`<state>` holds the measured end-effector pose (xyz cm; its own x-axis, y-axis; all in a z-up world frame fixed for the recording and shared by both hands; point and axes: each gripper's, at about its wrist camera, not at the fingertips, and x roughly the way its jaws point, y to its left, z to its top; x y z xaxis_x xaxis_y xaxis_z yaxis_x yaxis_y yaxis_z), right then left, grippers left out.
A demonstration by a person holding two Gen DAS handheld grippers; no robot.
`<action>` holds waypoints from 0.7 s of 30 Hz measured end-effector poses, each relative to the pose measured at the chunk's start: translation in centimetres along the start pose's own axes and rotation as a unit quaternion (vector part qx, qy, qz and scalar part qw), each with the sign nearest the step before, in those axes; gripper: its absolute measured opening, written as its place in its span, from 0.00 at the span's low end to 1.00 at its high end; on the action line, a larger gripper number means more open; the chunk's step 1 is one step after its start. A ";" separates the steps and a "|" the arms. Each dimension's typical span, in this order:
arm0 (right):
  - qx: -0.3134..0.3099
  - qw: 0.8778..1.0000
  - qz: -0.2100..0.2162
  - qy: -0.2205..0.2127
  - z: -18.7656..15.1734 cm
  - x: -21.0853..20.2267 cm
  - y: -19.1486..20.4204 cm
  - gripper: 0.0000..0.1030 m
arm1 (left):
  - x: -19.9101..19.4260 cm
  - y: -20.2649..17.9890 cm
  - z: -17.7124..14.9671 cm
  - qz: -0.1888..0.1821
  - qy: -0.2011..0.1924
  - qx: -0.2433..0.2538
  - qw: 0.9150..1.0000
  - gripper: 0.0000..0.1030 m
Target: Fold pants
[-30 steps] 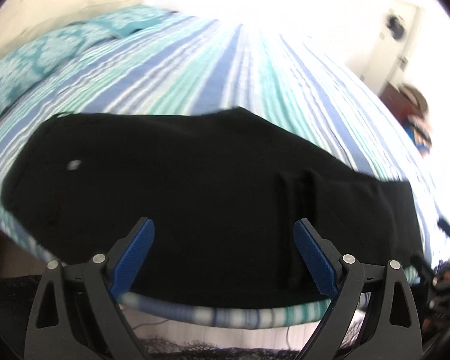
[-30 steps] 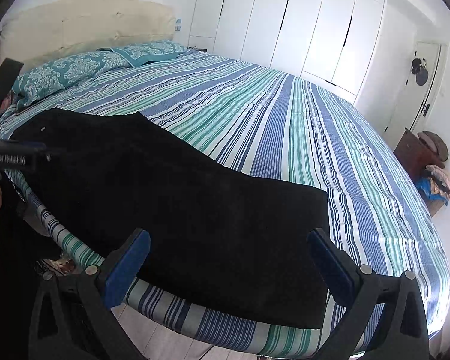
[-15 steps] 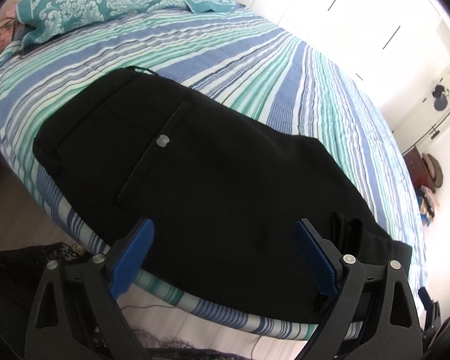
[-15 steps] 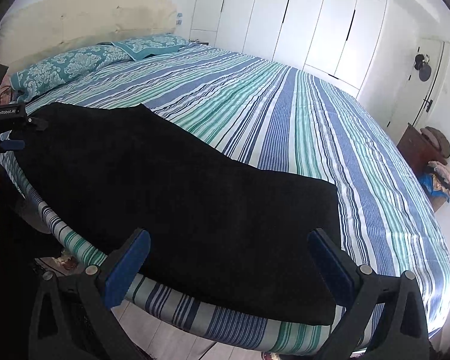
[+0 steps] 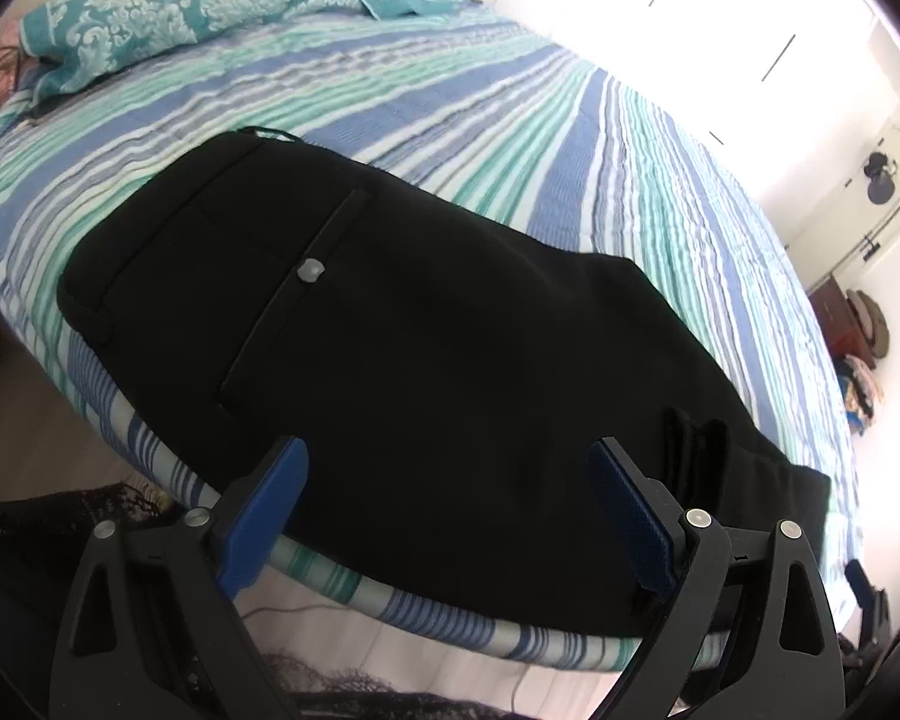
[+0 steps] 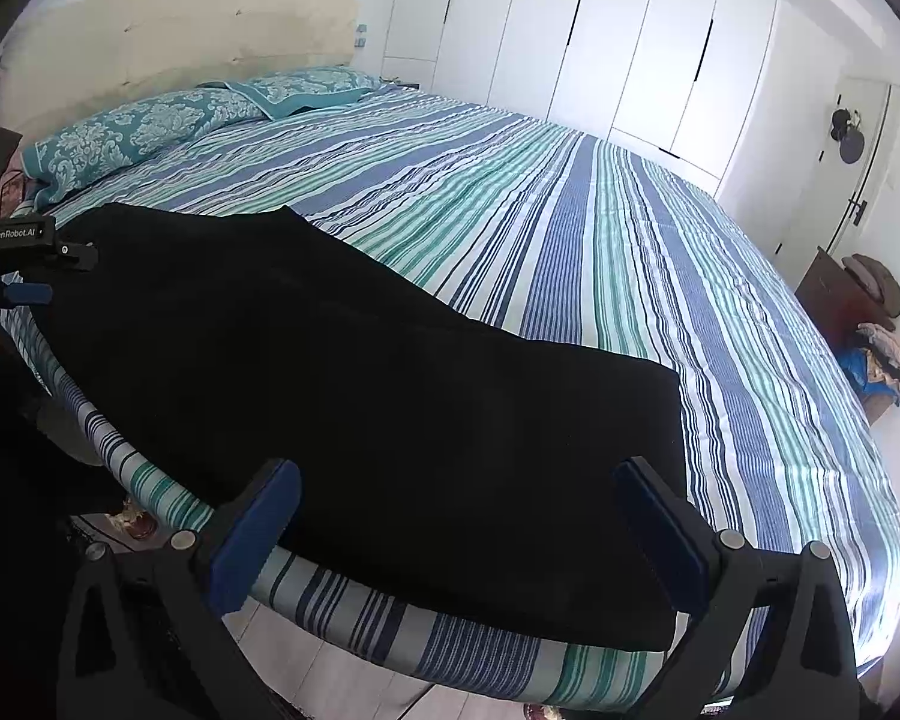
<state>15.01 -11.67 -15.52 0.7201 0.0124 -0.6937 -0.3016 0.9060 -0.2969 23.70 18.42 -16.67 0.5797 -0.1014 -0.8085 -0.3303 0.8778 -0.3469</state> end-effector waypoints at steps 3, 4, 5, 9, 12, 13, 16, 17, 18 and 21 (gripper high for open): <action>-0.001 1.000 -0.004 0.000 0.0 -0.2 -0.3 1.00 | -3.5 2.7 4.0 -0.060 -0.035 -0.010 0.997 0.92; 0.000 1.000 -0.006 -0.002 0.0 -0.3 -0.4 1.00 | -5.0 4.0 5.4 -0.053 -0.058 -0.011 0.997 0.93; 0.003 1.000 -0.005 -0.003 0.0 -0.5 -0.6 1.00 | -6.5 5.9 7.2 -0.039 -0.080 -0.014 0.996 0.93; 0.018 1.000 0.003 -0.001 0.0 -0.3 -1.1 1.00 | -7.8 14.8 12.6 -0.008 -0.081 -0.079 0.994 0.97; 0.029 0.999 0.009 0.008 0.1 0.5 -1.3 1.00 | -4.4 19.1 13.5 -0.028 0.003 -0.116 0.993 0.96; 0.031 0.999 0.010 0.012 0.1 0.7 -1.2 1.00 | -3.1 19.3 13.3 -0.045 0.027 -0.106 0.993 0.96; 0.025 1.000 0.010 0.017 0.2 1.0 -0.7 1.00 | 0.2 17.9 12.4 -0.079 0.074 -0.065 0.992 0.96; 0.020 1.000 0.010 0.017 0.2 1.0 -0.4 1.00 | 1.1 17.1 12.3 -0.083 0.081 -0.055 0.992 0.96; 0.014 1.000 0.009 0.018 0.1 1.0 -0.1 1.00 | 2.1 16.5 12.2 -0.089 0.090 -0.046 0.991 0.96; -0.005 1.000 0.006 0.023 0.0 1.2 0.8 1.00 | 4.7 15.3 11.7 -0.099 0.125 -0.034 0.987 0.94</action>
<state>15.62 -10.92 -16.62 0.6866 0.0043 -0.7270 -0.3177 0.9013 -0.2947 30.10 36.81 -20.24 0.4389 -0.3870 -0.8109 -0.2832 0.7969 -0.5337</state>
